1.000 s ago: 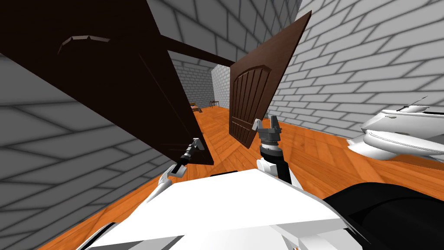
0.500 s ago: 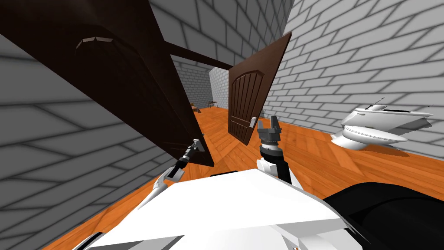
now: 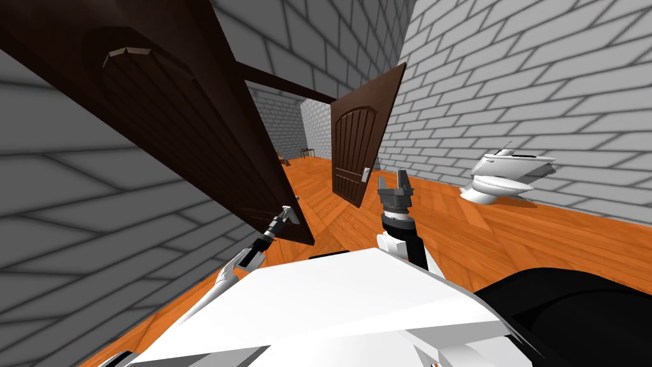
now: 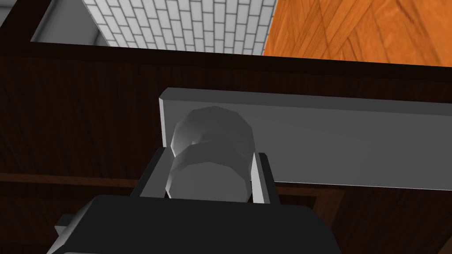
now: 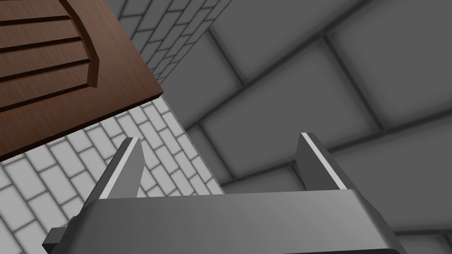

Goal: Pull the door open

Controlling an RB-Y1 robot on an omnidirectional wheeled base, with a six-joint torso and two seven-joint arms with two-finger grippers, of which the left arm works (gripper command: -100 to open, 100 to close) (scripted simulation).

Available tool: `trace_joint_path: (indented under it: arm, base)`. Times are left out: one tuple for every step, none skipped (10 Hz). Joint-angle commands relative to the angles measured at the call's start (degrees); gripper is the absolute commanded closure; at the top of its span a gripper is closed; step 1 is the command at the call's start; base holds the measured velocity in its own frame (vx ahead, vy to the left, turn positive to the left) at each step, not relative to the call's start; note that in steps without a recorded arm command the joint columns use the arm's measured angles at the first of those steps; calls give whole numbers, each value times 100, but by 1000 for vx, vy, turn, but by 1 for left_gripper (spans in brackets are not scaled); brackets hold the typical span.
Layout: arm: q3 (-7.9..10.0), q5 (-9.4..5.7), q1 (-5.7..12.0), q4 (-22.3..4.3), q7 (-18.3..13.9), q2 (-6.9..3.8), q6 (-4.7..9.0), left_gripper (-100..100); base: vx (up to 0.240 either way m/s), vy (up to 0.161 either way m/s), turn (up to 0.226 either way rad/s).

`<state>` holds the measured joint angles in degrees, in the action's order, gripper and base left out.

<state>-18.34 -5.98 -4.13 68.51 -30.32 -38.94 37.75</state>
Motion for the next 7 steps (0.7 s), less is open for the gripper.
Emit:
trace_joint_path:
  arm:
    - [-71, 3, -40, -57, -92, -127, 201, 100]
    - [-105, 2, -67, -64, -136, -194, 287, 100]
    - [-130, 1, -87, -69, -170, -244, 350, 100]
    - [-124, 7, -73, -62, -142, -204, 295, 100]
    - [-179, 15, -94, -132, -201, -279, 435, 100]
    - [-191, 16, -94, -151, -218, -302, 476, 100]
    - [-219, 18, -94, -191, -255, -350, 566, 100]
  base:
    - [-207, 150, -142]
    - [-183, 130, -90]
    - [-177, 104, -73]
    - [-83, 44, -10]
    - [-158, 94, -136]
    - [-191, 124, -153]
    - [-183, 122, -132]
